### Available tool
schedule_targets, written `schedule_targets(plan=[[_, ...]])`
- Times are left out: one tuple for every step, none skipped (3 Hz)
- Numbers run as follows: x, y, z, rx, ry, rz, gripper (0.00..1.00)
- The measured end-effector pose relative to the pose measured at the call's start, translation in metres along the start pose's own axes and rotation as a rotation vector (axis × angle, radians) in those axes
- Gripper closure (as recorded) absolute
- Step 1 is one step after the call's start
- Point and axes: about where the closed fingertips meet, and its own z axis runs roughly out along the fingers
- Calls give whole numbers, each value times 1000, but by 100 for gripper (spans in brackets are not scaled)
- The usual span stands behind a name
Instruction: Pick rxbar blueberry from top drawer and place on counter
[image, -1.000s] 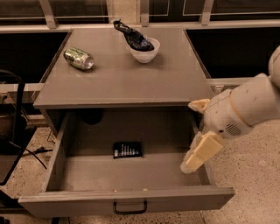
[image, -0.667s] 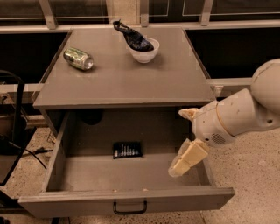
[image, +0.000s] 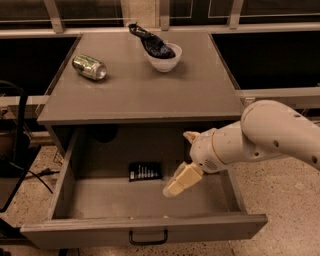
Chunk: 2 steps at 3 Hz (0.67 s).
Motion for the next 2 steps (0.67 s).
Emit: schedule_targets(plan=[[0, 0, 0, 0, 0, 0, 0], [14, 3, 9, 4, 22, 10, 0]])
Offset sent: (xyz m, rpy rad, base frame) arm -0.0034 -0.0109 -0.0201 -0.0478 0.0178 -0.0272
